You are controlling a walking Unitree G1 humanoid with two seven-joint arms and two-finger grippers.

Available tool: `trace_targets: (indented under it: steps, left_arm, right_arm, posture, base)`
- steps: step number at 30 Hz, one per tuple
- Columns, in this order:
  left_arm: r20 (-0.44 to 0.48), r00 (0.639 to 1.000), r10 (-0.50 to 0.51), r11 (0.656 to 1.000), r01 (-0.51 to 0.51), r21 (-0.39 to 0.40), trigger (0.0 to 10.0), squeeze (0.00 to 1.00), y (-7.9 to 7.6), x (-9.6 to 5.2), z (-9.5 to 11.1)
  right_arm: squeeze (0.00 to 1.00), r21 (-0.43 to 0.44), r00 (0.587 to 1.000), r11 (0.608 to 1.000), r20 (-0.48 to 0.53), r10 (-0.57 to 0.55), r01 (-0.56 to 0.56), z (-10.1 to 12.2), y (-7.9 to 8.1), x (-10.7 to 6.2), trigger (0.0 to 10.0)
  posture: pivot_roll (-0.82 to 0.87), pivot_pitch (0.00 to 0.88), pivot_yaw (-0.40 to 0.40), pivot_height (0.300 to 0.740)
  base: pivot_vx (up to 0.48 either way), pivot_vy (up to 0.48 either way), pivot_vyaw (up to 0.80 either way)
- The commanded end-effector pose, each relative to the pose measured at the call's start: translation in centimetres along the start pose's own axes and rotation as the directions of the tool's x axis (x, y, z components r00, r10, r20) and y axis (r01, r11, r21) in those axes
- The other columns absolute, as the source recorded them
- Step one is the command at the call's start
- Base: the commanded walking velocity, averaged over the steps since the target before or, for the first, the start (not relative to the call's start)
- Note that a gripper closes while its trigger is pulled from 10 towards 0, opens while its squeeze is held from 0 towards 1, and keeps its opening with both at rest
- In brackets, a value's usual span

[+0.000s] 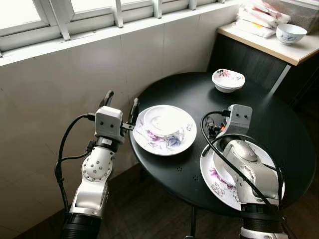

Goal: Kitchen organization

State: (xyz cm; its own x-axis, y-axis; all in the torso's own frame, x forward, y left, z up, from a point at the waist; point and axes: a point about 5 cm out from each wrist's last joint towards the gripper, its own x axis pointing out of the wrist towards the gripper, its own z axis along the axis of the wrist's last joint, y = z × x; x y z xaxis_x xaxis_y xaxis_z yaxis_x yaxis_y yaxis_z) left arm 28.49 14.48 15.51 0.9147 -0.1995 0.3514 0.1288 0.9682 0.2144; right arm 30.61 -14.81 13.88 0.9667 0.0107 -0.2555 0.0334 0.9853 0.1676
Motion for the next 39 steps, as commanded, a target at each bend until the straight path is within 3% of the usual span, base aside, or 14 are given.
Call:
trace_targets:
  steps: [1, 5, 10, 19, 23, 25, 28, 33, 39]
  left_arm:
    - [0.001, 1.0, 0.002, 1.0, -0.002, 0.003, 10.0, 0.0, 0.0, 0.1, -0.1]
    - [0.002, 1.0, 0.006, 1.0, -0.006, 0.003, 10.0, 0.0, 0.0, 0.0, -0.1]
    - [-0.009, 1.0, 0.011, 1.0, -0.011, -0.009, 10.0, 0.0, 0.0, 0.0, -0.2]
    - [-0.007, 1.0, 0.013, 1.0, -0.013, -0.007, 10.0, 0.0, 0.0, 0.0, -0.1]
    - [-0.011, 1.0, 0.011, 1.0, -0.011, 0.0, 10.0, 0.0, -0.1, 0.1, -0.2]
    - [-0.011, 1.0, 0.01, 1.0, -0.01, 0.0, 10.0, 0.0, -0.1, 0.1, -0.2]
    - [-0.012, 1.0, 0.01, 1.0, -0.01, 0.001, 10.0, 0.0, -0.1, 0.2, -0.2]
    - [-0.013, 1.0, 0.013, 1.0, -0.013, 0.004, 10.0, 0.0, -0.1, 0.2, -0.2]
    - [-0.014, 1.0, 0.012, 1.0, -0.012, 0.007, 10.0, 0.0, -0.1, 0.3, -0.1]
  right_arm:
    - [0.0, -0.007, 0.999, 0.999, 0.006, 0.041, -0.041, 0.4, 0.7, 0.3, 10.0]
    - [0.0, -0.046, 0.993, 0.993, 0.055, 0.109, -0.106, 1.4, 1.6, 0.3, 10.0]
    - [0.0, -0.174, 0.967, 0.97, 0.156, 0.2, -0.172, 2.6, 2.9, 0.2, 10.0]
    - [0.0, -0.206, 0.955, 0.956, 0.168, 0.243, -0.207, 2.3, 3.7, 0.3, 10.0]
    - [0.0, -0.23, 0.956, 0.943, 0.113, 0.271, -0.24, 1.5, 3.7, 0.9, 10.0]
    - [0.0, -0.272, 0.945, 0.919, 0.076, 0.317, -0.287, 1.1, 3.9, 1.2, 10.0]
    - [0.0, -0.308, 0.948, 0.899, -0.038, 0.316, -0.311, -0.1, 3.2, 2.4, 10.0]
    - [0.0, -0.314, 0.951, 0.898, -0.111, 0.288, -0.308, -0.7, 2.0, 3.6, 10.0]
    - [0.0, -0.275, 0.93, 0.89, -0.154, 0.333, -0.364, -0.9, 1.8, 4.3, 10.0]
  posture:
    - [-0.04, 0.0, -0.017, 0.74]
    - [-0.04, 0.0, -0.019, 0.74]
    - [-0.04, 0.0, -0.021, 0.74]
    - [-0.03, 0.0, -0.021, 0.74]
    - [-0.03, 0.0, -0.023, 0.74]
    - [-0.03, 0.0, -0.022, 0.74]
    - [-0.02, 0.0, -0.026, 0.74]
    - [-0.02, 0.0, -0.03, 0.74]
    - [-0.01, 0.0, -0.034, 0.74]
  base:
    - [0.0, 0.0, 0.0]
    - [0.0, 0.0, 0.0]
    - [0.0, 0.0, 0.0]
    - [0.0, 0.147, 0.0]
    - [0.0, 0.0, 0.0]
    - [0.0, 0.0, 0.0]
    - [0.0, 0.0, 0.0]
    - [0.0, 0.0, 0.0]
    - [0.0, 0.0, 0.0]
